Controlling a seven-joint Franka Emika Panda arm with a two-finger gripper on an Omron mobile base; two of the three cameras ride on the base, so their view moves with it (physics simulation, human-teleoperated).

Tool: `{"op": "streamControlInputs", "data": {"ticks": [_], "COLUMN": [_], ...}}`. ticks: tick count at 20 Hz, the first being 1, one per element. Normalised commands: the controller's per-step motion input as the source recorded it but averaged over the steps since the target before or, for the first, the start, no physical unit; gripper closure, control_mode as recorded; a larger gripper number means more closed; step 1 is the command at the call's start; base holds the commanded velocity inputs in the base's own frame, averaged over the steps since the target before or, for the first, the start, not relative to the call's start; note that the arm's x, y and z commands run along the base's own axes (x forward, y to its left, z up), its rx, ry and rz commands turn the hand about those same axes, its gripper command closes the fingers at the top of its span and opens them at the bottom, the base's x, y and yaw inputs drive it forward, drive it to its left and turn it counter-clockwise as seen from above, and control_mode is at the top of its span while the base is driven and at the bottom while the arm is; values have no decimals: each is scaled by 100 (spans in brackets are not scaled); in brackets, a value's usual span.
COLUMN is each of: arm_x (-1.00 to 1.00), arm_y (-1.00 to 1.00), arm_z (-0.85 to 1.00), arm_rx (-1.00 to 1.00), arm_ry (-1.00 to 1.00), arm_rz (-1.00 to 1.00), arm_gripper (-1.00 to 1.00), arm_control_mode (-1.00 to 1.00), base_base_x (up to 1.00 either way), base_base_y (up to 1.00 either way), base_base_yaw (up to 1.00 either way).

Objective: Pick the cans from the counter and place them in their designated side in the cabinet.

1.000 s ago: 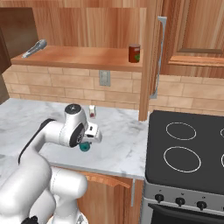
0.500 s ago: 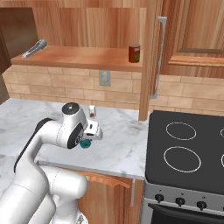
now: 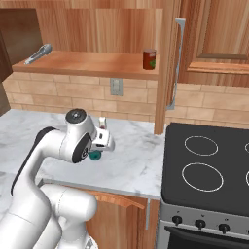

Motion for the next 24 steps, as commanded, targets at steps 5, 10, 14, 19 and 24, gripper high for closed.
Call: {"op": "streamControlInputs", "data": {"ticks": [5, 10, 14, 19, 24], "arm_x": [-6, -5, -4, -5, -3], "arm_y": [-6, -4, -2, 0, 0], "arm_z": [39, 38, 36, 35, 29], "arm_rx": [0, 0, -1, -1, -2], "arm_ry": [0, -4, -7, -8, -10], "arm_rz": [0, 0, 0, 0, 0], "arm_gripper": [100, 100, 100, 100, 100], "arm_control_mode": [-100, -100, -100, -100, -100], "base_base_x": [0, 0, 0, 0, 0], "base_base_y": [0, 0, 0, 0, 0], "base_base_yaw": [0, 0, 0, 0, 0]}}
